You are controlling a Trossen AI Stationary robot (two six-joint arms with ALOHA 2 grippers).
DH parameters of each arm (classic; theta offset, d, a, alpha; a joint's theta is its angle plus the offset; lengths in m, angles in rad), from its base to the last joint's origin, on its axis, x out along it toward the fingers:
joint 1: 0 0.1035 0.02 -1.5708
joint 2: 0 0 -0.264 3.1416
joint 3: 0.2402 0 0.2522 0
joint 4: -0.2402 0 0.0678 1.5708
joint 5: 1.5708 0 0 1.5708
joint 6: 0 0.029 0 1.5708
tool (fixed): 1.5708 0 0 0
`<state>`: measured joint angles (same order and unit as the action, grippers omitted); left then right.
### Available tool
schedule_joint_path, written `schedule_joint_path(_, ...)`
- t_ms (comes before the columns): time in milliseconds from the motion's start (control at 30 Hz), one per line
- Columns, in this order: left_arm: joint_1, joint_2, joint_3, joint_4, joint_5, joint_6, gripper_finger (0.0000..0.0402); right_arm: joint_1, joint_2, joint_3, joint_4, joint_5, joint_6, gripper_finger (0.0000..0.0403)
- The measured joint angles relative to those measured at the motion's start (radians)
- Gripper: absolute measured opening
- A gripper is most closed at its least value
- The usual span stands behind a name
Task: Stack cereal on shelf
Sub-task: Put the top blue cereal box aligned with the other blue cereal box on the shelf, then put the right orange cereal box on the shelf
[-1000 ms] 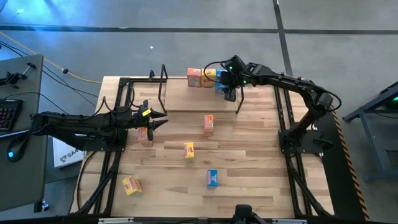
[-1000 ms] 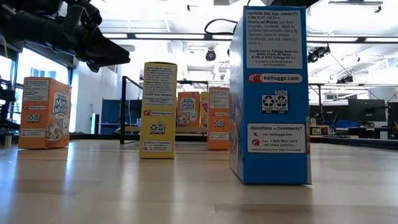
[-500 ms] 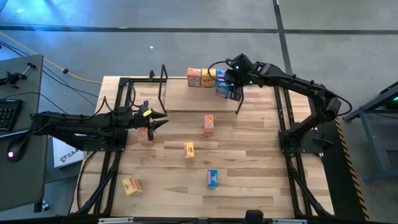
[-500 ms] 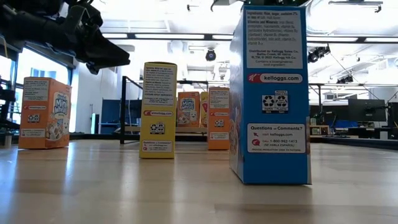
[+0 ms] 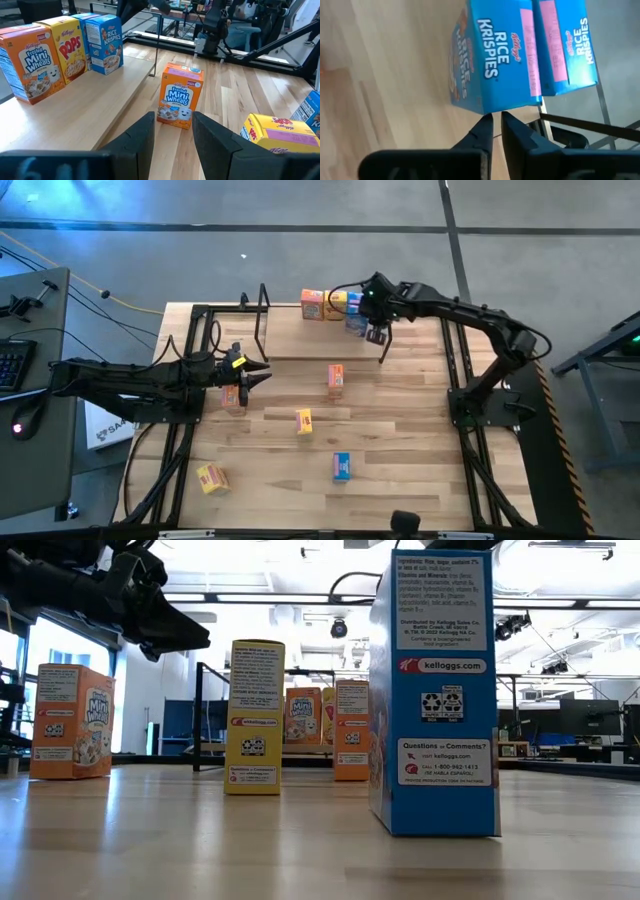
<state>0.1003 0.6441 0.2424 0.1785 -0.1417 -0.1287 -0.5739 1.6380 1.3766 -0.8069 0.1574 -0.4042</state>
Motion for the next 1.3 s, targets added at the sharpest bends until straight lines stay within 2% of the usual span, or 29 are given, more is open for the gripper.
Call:
schedule_joint_path(233,0.000,0.000,0.000,-0.001,0.000,0.000,0.0121,0.000,0.003,0.000,0.041,0.001,0.003,0.0023)
schedule_joint_path(500,0.000,0.010,0.000,0.000,-0.002,-0.017,0.0110,0.037,-0.045,0.035,-0.030,0.079,0.042,0.0023)
schedule_joint_path(733,0.000,0.022,0.000,0.020,0.001,-0.008,0.0052,0.206,-0.097,0.017,-0.090,0.006,0.319,0.0023)
schedule_joint_path(933,0.000,0.021,0.000,0.045,0.000,0.010,0.0005,0.382,-0.094,-0.042,-0.035,0.017,0.627,0.0029)
schedule_joint_path(1100,0.000,0.021,0.000,0.045,-0.049,0.010,0.0006,0.493,-0.094,-0.046,0.002,0.041,0.894,0.0077)
schedule_joint_path(1300,0.000,0.021,0.000,0.041,-0.100,0.010,0.0007,0.572,-0.086,-0.047,0.033,0.121,1.158,0.0200)
